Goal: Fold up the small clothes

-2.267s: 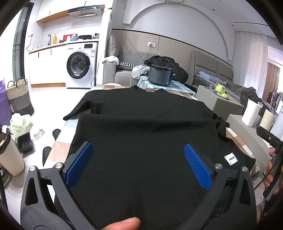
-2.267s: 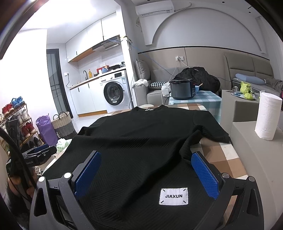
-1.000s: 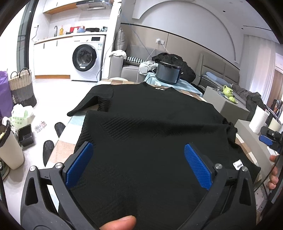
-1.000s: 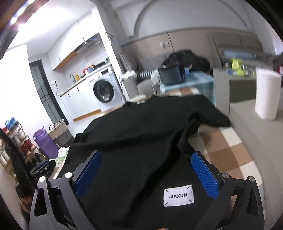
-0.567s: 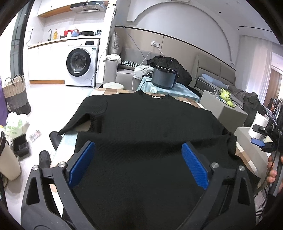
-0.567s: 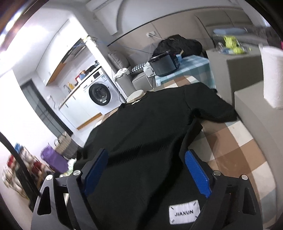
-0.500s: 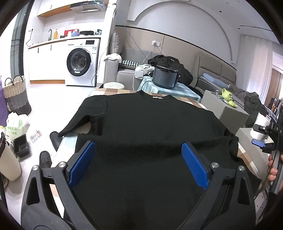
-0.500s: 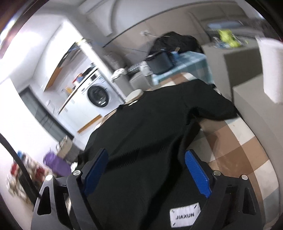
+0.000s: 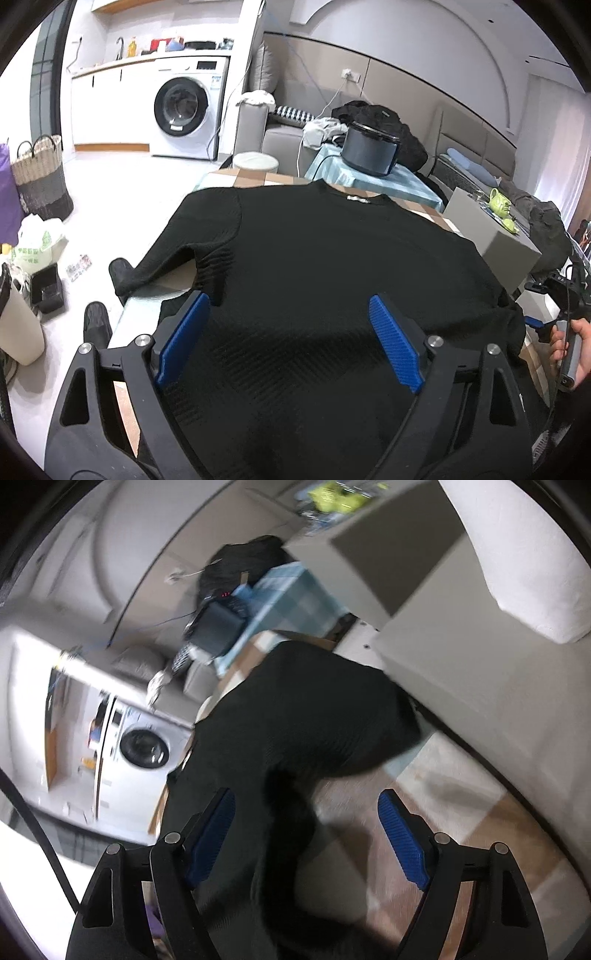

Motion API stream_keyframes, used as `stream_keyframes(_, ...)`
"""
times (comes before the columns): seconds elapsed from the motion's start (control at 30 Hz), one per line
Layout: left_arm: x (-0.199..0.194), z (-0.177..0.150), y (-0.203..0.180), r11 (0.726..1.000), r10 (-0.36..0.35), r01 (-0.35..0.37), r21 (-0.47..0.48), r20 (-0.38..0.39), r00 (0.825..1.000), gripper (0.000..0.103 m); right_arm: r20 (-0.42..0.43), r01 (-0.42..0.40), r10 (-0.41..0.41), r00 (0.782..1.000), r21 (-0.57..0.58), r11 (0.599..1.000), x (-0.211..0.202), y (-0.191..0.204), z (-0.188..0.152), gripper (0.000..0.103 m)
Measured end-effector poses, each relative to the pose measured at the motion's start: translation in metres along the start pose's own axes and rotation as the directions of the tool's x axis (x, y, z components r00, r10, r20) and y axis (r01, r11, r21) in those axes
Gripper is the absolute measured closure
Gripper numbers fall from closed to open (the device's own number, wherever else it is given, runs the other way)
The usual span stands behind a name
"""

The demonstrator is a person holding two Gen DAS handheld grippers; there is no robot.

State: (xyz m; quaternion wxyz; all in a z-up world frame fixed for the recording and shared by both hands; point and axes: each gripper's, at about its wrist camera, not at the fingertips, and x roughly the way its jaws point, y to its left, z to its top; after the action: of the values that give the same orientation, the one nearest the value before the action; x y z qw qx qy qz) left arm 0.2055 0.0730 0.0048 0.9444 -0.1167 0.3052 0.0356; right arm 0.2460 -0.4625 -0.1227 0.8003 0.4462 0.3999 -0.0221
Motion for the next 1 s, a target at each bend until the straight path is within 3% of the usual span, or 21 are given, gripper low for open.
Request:
stream_keyframes(0.23, 0.014, 0.0, 0.0, 1.0, 0.007, -0.007, 0.019, -0.007, 1.0, 0.016, 0.028, 0.1, -0.101, 0.994, 0.051, 0.994, 0.02, -0.011, 0.024, 0.027)
stream_keyframes(0.43, 0.027, 0.002, 0.0, 1.0, -0.006, 0.007, 0.013, -0.01, 1.0, 0.016, 0.049, 0.21, -0.21, 0.977, -0.004, 0.978, 0.031, 0.0, 0.031, 0.038)
stream_keyframes(0.5, 0.029, 0.0, 0.0, 1.0, -0.012, 0.013, 0.016, -0.006, 1.0, 0.016, 0.043, 0.206, -0.206, 0.978, 0.001, 0.979, 0.03, 0.001, 0.027, 0.038)
stream_keyframes(0.53, 0.028, 0.0, 0.0, 1.0, -0.015, 0.015, 0.017, -0.006, 1.0, 0.016, 0.05, 0.215, -0.214, 0.976, -0.007, 0.977, 0.031, 0.002, 0.026, 0.04)
stream_keyframes(0.6, 0.03, -0.002, 0.002, 1.0, -0.021, 0.022, 0.017, -0.007, 1.0, 0.016, 0.067, 0.258, -0.255, 0.965, -0.031, 0.966, 0.036, 0.004, 0.028, 0.057)
stream_keyframes(0.67, 0.029, -0.005, 0.005, 1.0, -0.018, 0.019, 0.015, -0.01, 1.0, 0.016, 0.073, 0.287, -0.283, 0.956, -0.051, 0.957, 0.042, 0.005, 0.031, 0.086)
stream_keyframes(0.73, 0.027, -0.007, 0.008, 1.0, -0.02, 0.02, 0.011, -0.007, 1.0, 0.016, 0.072, 0.292, -0.287, 0.955, -0.066, 0.954, 0.047, 0.008, 0.032, 0.095)
stream_keyframes(0.9, 0.024, -0.008, 0.015, 1.0, -0.009, 0.009, -0.007, 0.002, 1.0, 0.016, 0.192, 0.35, -0.316, 0.929, -0.18, 0.919, 0.04, 0.048, 0.037, 0.095)
stream_keyframes(1.0, 0.023, -0.008, 0.019, 1.0, -0.004, 0.004, -0.016, 0.005, 1.0, 0.016, 0.283, 0.305, -0.219, 0.934, -0.308, 0.901, 0.038, 0.094, 0.038, 0.095)
